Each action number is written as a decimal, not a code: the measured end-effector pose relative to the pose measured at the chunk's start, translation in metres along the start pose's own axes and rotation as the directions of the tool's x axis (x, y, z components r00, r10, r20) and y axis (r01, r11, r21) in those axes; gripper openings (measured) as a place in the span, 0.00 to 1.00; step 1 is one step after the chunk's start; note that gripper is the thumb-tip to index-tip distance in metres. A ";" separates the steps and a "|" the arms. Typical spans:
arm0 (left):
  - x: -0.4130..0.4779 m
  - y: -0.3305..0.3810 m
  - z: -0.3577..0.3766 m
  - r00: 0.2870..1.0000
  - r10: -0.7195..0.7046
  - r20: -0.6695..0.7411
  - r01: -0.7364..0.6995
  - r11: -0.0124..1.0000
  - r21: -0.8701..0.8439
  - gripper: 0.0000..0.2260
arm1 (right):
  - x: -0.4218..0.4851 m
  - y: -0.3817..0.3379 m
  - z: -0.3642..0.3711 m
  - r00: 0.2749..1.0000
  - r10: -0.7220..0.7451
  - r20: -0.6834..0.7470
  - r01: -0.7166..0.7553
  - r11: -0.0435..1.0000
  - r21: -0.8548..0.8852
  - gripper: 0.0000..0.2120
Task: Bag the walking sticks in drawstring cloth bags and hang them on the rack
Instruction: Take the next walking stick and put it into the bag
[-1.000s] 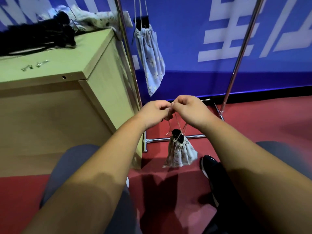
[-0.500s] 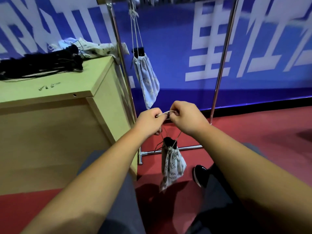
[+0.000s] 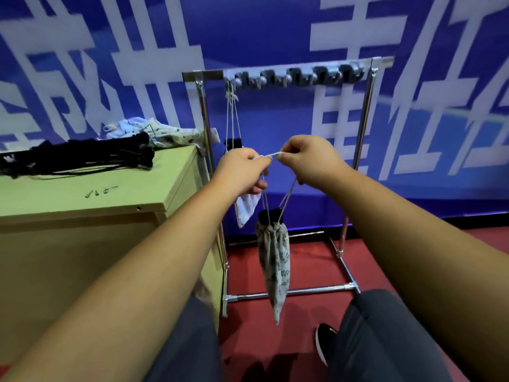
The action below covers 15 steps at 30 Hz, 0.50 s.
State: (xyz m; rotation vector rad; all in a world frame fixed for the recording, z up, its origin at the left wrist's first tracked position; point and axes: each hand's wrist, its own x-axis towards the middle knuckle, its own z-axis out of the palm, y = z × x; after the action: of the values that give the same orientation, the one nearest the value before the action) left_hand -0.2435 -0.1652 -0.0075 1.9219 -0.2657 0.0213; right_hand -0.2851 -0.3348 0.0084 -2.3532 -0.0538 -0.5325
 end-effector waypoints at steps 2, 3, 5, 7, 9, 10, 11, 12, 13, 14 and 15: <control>0.011 0.018 -0.010 0.998 -0.008 0.067 0.016 0.993 -0.119 0.08 | 0.019 -0.010 -0.008 1.000 0.014 -0.023 -0.012 0.995 0.101 0.06; 0.013 0.022 -0.011 0.996 -0.009 0.092 0.022 0.989 -0.145 0.07 | 0.023 -0.010 -0.010 0.999 0.025 -0.026 -0.021 0.991 0.130 0.05; 0.027 0.032 -0.017 0.994 0.001 0.106 0.012 0.992 -0.123 0.07 | 0.040 -0.016 -0.017 0.999 0.023 -0.034 -0.018 0.989 0.150 0.05; 0.045 0.040 -0.021 0.995 0.011 0.099 -0.007 0.999 -0.041 0.08 | 0.058 -0.021 -0.020 0.999 0.027 -0.045 -0.020 0.987 0.157 0.05; 0.061 0.048 -0.027 0.994 0.032 0.104 -0.037 0.998 0.046 0.09 | 0.075 -0.023 -0.021 0.998 0.026 -0.066 -0.016 0.988 0.151 0.05; 0.069 0.052 -0.030 0.993 0.043 0.114 -0.053 0.995 0.088 0.09 | 0.084 -0.024 -0.020 0.997 0.023 -0.079 -0.011 0.989 0.148 0.04; 0.078 0.057 -0.033 0.991 0.055 0.124 -0.071 0.989 0.129 0.08 | 0.096 -0.025 -0.020 0.996 0.021 -0.089 -0.008 0.990 0.143 0.04; 0.085 0.061 -0.033 0.988 0.062 0.139 -0.084 0.984 0.160 0.07 | 0.104 -0.024 -0.020 0.995 0.019 -0.093 -0.006 0.990 0.143 0.04; 0.094 0.064 -0.034 0.988 0.061 0.143 -0.087 0.979 0.185 0.06 | 0.113 -0.024 -0.020 0.996 0.015 -0.093 -0.002 0.990 0.141 0.04; 0.102 0.068 -0.034 0.989 0.057 0.137 -0.084 0.977 0.198 0.05 | 0.122 -0.025 -0.020 0.996 0.010 -0.090 0.003 0.990 0.138 0.04; 0.112 0.071 -0.034 0.991 0.056 0.120 -0.080 0.975 0.206 0.05 | 0.133 -0.025 -0.020 0.996 -0.001 -0.090 0.012 0.992 0.123 0.04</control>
State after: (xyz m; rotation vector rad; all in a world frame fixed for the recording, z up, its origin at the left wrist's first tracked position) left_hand -0.1444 -0.1767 0.0864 2.1275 -0.4207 -0.0153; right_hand -0.1753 -0.3436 0.0900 -2.2066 -0.0517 -0.6198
